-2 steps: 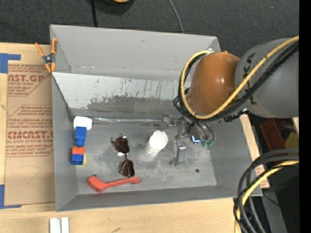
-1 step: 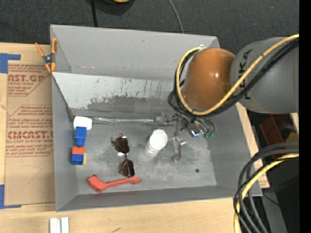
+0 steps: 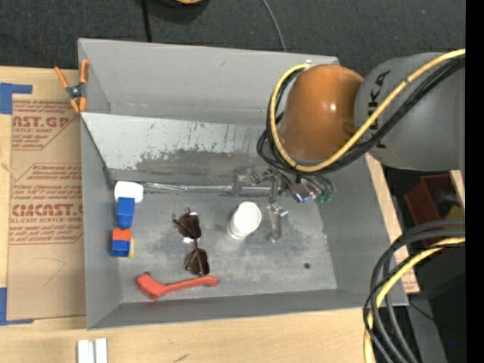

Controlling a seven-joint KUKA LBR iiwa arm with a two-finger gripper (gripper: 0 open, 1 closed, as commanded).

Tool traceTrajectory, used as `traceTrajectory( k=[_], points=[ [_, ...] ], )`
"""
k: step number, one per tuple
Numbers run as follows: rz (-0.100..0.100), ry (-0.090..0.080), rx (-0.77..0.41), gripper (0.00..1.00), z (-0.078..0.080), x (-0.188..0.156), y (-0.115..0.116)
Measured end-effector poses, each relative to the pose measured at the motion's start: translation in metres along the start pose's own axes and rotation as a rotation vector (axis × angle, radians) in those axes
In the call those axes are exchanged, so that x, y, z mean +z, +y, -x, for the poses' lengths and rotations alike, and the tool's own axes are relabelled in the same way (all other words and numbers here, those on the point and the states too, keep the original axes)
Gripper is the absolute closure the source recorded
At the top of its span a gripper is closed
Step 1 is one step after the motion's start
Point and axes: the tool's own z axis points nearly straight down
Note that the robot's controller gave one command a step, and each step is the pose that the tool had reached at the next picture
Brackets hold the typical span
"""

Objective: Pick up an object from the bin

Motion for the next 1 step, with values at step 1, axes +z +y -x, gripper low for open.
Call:
traceTrajectory(
  k=[1],
  points=[
    [-0.002,-0.003,-0.153,0.00,0.0015,0.0440,0.0007]
  ],
)
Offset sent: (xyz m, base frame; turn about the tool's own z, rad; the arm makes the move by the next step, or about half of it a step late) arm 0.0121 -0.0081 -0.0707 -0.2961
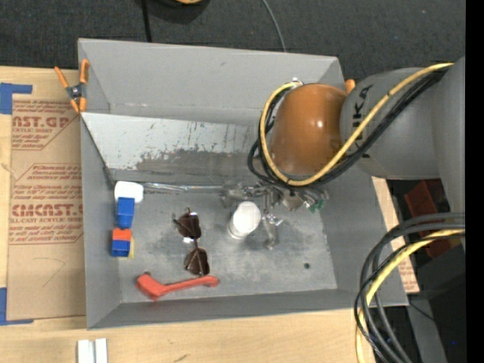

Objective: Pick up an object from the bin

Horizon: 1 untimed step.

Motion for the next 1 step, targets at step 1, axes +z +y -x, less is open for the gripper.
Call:
traceTrajectory(
  k=[1],
  points=[
    [0.001,-0.002,-0.141,1.00,0.0044,0.0262,-0.0134]
  ],
)
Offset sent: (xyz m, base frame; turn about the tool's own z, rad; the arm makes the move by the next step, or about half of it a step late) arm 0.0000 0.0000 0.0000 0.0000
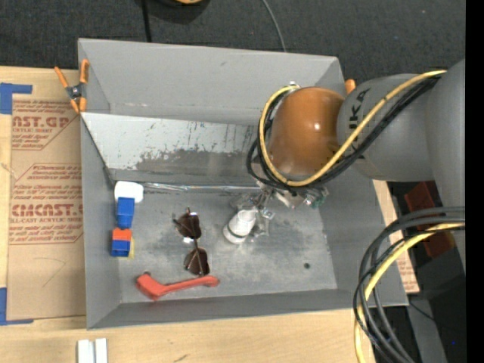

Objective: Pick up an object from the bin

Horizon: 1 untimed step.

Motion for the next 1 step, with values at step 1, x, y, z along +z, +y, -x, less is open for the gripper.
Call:
traceTrajectory(
  k=[1],
  points=[
    [0.000,0.000,0.000,1.00,0.0000,0.0000,0.0000]
  ],
)
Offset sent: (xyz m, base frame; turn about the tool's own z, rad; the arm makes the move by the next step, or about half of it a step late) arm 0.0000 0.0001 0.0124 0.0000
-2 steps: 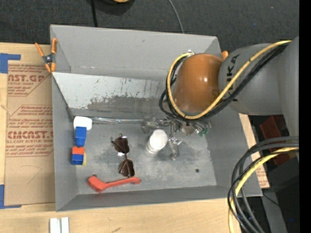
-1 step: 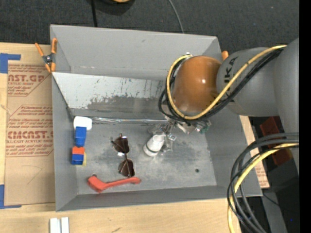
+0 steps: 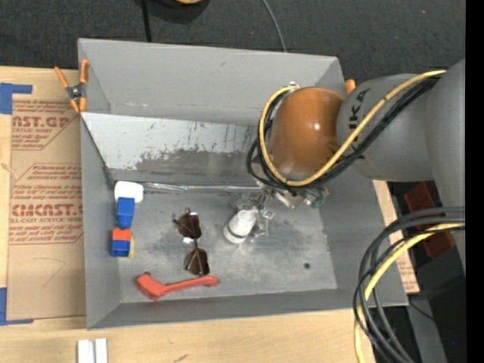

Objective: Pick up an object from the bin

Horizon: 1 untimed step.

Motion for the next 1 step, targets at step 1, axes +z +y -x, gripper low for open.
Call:
traceTrajectory(
  k=[1],
  points=[
    [-0.002,-0.004,0.002,1.00,0.0012,-0.0128,0.0000]
  ],
)
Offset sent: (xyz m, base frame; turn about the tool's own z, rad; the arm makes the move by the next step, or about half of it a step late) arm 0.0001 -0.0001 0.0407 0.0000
